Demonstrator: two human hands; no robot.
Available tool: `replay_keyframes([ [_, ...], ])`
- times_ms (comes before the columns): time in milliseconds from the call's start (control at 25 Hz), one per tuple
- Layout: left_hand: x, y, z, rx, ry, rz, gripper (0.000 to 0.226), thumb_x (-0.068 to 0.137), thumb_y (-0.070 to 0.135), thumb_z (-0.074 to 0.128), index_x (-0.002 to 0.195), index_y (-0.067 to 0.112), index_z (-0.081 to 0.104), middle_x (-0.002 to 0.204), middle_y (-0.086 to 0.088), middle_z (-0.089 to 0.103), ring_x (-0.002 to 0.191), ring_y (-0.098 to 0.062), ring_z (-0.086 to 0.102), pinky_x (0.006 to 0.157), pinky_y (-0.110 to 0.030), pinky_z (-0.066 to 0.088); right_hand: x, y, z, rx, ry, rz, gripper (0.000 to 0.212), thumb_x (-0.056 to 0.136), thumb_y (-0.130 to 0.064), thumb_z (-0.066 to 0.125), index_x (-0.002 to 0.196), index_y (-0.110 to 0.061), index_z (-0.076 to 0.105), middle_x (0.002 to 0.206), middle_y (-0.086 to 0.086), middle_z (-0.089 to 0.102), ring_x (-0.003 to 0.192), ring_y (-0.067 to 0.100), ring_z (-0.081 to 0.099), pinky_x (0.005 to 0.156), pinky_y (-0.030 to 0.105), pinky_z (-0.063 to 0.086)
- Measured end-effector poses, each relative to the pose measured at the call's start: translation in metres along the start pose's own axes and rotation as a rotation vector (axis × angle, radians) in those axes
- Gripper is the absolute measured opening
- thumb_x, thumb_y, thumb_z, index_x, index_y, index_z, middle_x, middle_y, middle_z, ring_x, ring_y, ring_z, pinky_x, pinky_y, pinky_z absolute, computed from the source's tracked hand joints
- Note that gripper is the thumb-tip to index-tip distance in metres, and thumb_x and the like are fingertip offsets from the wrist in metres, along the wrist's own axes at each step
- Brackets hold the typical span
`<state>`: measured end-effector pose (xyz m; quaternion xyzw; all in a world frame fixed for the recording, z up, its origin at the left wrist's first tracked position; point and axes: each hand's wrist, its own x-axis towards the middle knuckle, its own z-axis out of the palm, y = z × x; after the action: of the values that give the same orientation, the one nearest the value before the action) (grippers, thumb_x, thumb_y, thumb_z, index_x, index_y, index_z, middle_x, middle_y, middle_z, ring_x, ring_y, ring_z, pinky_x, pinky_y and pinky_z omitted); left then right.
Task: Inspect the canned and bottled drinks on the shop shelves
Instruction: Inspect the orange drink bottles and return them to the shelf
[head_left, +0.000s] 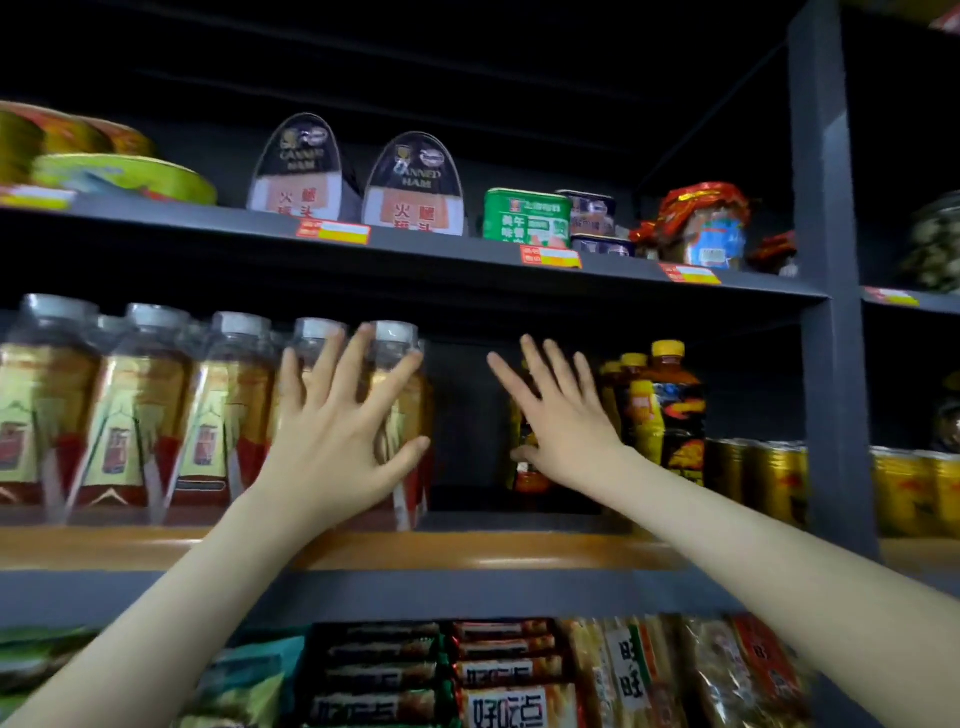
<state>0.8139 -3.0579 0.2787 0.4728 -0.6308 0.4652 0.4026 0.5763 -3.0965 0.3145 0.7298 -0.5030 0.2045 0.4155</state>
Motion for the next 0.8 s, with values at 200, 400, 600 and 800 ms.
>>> replay_keyframes([
  [200, -0.003, -0.001, 0.008, -0.001, 0.019, 0.005, 0.075, 0.085, 0.065, 0.034, 0.152, 0.032, 0.025, 0.157, -0.017, 0.024, 0.144, -0.039, 0.021, 0.112, -0.062, 0.007, 0.054, 0.011, 0.045, -0.671, -0.379, -0.418, 0.104, 0.091, -0.009, 0.057, 0.144, -0.033, -0.029, 0.157, 0.003, -0.028, 0.145, 0.028, -0.022, 0.116, 0.053, -0.004],
  [400, -0.004, -0.001, 0.011, -0.015, 0.027, 0.014, 0.075, 0.086, 0.064, 0.033, 0.153, 0.032, 0.021, 0.158, -0.017, 0.021, 0.145, -0.036, 0.023, 0.113, -0.061, 0.005, 0.086, 0.024, 0.079, -1.043, -0.579, -0.583, 0.097, 0.091, -0.012, 0.057, 0.15, -0.027, -0.019, 0.16, 0.008, -0.016, 0.146, 0.03, -0.016, 0.117, 0.054, 0.0],
  [600, -0.004, -0.002, 0.012, -0.021, 0.048, 0.01, 0.074, 0.087, 0.064, 0.033, 0.153, 0.033, 0.021, 0.158, -0.016, 0.02, 0.143, -0.033, 0.026, 0.114, -0.062, 0.005, 0.103, 0.03, 0.09, -1.044, -0.526, -0.574, 0.062, 0.097, -0.015, 0.049, 0.151, -0.018, 0.018, 0.158, 0.011, 0.018, 0.147, 0.029, 0.01, 0.117, 0.05, 0.007],
  [800, -0.005, -0.001, 0.013, -0.01, 0.062, -0.001, 0.073, 0.087, 0.062, 0.034, 0.152, 0.032, 0.024, 0.157, -0.017, 0.023, 0.141, -0.034, 0.031, 0.114, -0.06, 0.006, 0.103, 0.031, 0.09, -0.988, -0.439, -0.624, 0.05, 0.1, -0.011, 0.039, 0.148, -0.013, 0.027, 0.154, 0.015, 0.027, 0.144, 0.034, 0.02, 0.115, 0.056, 0.012],
])
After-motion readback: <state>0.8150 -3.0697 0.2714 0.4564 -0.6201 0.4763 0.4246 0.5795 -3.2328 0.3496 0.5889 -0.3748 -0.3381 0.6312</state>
